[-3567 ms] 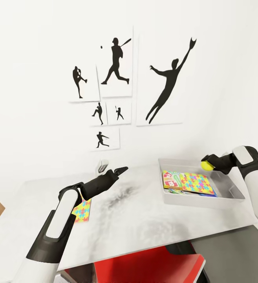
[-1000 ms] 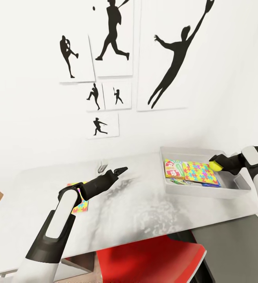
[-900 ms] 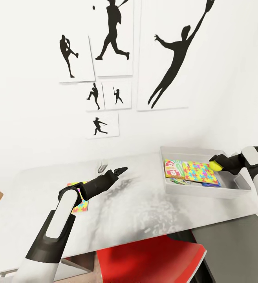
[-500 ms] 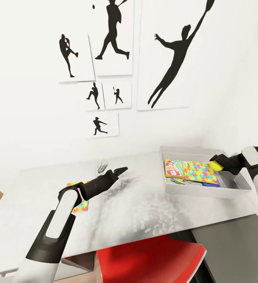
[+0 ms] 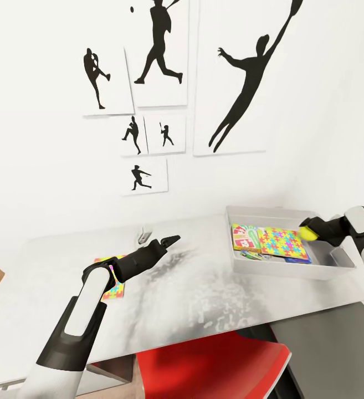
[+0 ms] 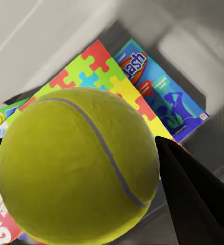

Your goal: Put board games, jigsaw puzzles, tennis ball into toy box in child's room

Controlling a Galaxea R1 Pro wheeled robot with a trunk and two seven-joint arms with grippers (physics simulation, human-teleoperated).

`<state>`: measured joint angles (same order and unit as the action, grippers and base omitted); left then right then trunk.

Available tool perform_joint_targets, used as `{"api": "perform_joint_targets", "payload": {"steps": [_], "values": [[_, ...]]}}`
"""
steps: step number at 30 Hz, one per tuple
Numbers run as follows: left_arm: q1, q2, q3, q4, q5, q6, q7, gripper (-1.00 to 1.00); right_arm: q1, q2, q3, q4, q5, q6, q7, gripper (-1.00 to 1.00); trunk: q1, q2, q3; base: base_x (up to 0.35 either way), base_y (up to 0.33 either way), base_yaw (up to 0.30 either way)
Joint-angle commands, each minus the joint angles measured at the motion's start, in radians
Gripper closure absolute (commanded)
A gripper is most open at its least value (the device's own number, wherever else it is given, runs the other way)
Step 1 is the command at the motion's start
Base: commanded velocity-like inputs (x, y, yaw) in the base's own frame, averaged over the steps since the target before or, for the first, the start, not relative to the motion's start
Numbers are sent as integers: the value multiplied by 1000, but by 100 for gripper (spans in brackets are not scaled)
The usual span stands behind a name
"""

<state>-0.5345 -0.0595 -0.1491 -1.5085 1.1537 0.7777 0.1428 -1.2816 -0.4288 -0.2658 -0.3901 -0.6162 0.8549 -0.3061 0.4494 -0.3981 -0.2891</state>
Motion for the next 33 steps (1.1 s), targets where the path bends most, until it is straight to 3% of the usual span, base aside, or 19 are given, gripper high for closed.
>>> {"api": "perform_joint_targets", "payload": {"steps": [1, 11, 33], "values": [[-1, 0, 0, -1, 11, 3, 10, -100, -1, -3, -9, -1, -13, 1, -15, 100, 1, -2, -2, 0, 0, 0], [-1, 0, 0, -1, 11, 3, 9, -100, -9, -11, -52, -1, -13, -64, -61, 100, 1, -2, -2, 0, 0, 0], [-1, 1, 0, -1, 11, 3, 9, -100, -6, -10, -60, -4, -11, -100, -75, 100, 1, -2, -5, 0, 0, 0]]}}
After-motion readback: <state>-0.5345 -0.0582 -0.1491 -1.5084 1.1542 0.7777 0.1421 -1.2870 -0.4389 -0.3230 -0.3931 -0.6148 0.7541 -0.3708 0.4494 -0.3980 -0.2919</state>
